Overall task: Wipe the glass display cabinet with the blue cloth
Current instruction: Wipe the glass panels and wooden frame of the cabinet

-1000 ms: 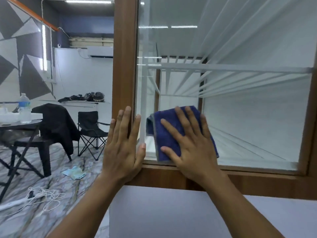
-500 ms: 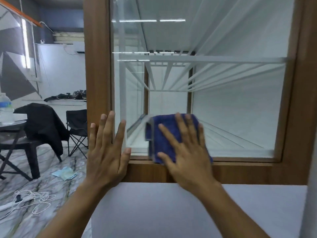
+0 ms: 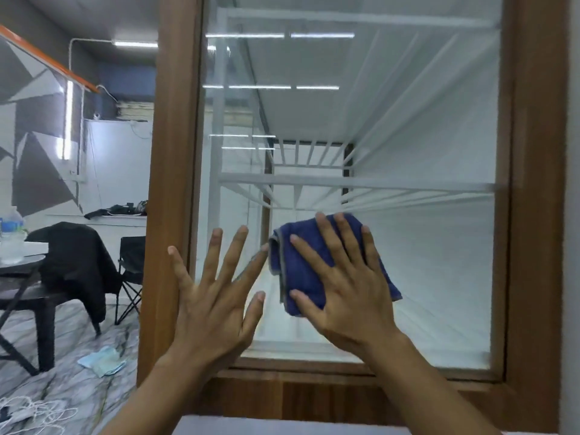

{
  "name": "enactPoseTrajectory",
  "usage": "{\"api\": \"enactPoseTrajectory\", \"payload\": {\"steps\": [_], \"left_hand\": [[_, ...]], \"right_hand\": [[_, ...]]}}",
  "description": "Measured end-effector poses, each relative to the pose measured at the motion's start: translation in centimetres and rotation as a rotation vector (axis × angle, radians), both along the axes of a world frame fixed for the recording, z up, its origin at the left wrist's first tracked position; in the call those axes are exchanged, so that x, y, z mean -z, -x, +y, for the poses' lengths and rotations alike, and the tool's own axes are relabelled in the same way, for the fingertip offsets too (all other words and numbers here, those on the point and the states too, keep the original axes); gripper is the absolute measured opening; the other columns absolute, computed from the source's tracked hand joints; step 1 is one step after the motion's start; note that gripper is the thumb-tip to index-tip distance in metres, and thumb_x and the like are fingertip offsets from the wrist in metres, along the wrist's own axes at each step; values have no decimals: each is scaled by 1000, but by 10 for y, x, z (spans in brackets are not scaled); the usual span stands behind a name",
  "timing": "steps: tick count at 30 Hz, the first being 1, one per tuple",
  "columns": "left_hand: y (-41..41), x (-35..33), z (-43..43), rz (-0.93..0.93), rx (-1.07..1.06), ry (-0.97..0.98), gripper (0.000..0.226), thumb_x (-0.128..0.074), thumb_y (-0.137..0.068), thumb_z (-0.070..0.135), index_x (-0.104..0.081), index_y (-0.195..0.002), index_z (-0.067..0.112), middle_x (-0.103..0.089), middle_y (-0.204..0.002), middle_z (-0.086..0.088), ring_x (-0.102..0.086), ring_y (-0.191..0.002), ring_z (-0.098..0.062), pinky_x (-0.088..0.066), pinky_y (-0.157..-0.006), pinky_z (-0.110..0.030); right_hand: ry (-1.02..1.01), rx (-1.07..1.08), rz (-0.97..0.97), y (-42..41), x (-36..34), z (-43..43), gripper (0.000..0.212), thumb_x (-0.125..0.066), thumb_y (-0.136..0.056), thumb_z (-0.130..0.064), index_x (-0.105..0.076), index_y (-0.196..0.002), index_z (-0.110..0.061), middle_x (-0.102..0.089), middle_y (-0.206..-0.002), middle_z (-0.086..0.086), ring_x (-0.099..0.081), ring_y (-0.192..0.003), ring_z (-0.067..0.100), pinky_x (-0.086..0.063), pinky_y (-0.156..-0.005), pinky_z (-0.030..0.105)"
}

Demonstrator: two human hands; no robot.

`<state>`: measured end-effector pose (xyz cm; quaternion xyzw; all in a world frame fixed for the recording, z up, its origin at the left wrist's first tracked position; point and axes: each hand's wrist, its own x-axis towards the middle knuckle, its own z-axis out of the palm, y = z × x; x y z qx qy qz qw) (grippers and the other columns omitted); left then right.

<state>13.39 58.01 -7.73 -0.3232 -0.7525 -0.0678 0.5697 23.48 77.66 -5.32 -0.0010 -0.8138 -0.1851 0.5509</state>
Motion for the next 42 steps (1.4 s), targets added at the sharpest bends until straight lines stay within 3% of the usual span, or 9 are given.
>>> {"api": "enactPoseTrajectory", "payload": {"steps": [4, 10, 15, 18, 21, 25, 29, 35, 42], "left_hand": [[5, -122, -6, 14, 2, -34, 62, -27, -97, 45, -18, -157, 33, -4, -168, -6, -3, -155, -32, 0, -113, -75], [15, -298, -25, 11, -66, -122, 61, -25, -96, 42, -31, -154, 25, -10, -167, -12, -7, -155, -31, -1, -117, -71], [23, -403, -59, -15, -50, -96, 62, -29, -96, 41, -26, -156, 24, -4, -167, -14, -1, -155, -35, -8, -119, -67], [27, -454, -66, -57, -12, -61, 64, -33, -95, 42, -24, -156, 27, -4, -167, -12, -1, -155, -32, -10, -119, -65], [33, -481, -74, -61, 76, -25, 67, -39, -94, 41, -22, -157, 26, -6, -167, -10, -2, -155, -30, -13, -120, -61], [57, -493, -105, -88, 169, -19, 69, -33, -98, 49, -9, -159, 27, 2, -168, -5, 6, -155, -27, -5, -123, -55], [91, -493, -130, -136, 281, 52, 68, -23, -100, 56, 1, -158, 31, 5, -168, -4, 9, -155, -26, -3, -123, -58], [131, -495, -130, -207, 581, 166, 76, -12, -97, 68, 9, -158, 28, 10, -168, 0, 13, -154, -20, -4, -125, -55], [169, -496, -96, -226, 1093, 174, 78, -28, -96, 62, 8, -157, 30, 2, -168, -1, 6, -155, -17, -6, -125, -54]], "right_hand": [[387, 112, 277, -12, -138, 24, 82, -38, -89, -66, -16, -159, -31, 1, -169, 4, 5, -155, 28, -1, -123, 57], [-172, -43, -31, 34, -286, -37, 81, -45, -90, -66, -20, -158, -31, -5, -168, 1, 4, -156, 25, -9, -122, 58], [260, 57, 243, 17, -409, -10, 81, -39, -89, -65, -20, -159, -27, -7, -168, 7, 0, -155, 31, -4, -123, 59], [130, 20, 140, 30, -439, -39, 82, -45, -90, -64, -21, -159, -26, -9, -168, 6, -1, -155, 32, -1, -123, 60], [-35, -60, 38, 54, -450, -74, 74, -47, -94, -58, -24, -158, -28, -15, -167, 3, -7, -155, 29, -1, -125, 55], [120, -204, 209, 77, -469, -107, 56, -46, -95, -42, -36, -147, -25, -33, -149, 2, -30, -143, 29, -10, -124, 48], [259, -409, 284, 94, -473, -153, 50, -46, -98, -33, -34, -145, -25, -31, -147, 0, -31, -140, 25, -29, -117, 58], [154, -152, 242, 122, -474, -194, 61, -50, -93, -41, -33, -150, -24, -25, -154, 1, -22, -148, 30, -22, -119, 61], [195, 55, 189, 114, -481, -213, 72, -57, -87, -43, -30, -152, -27, -22, -158, 2, -13, -153, 28, -22, -119, 60]]}}
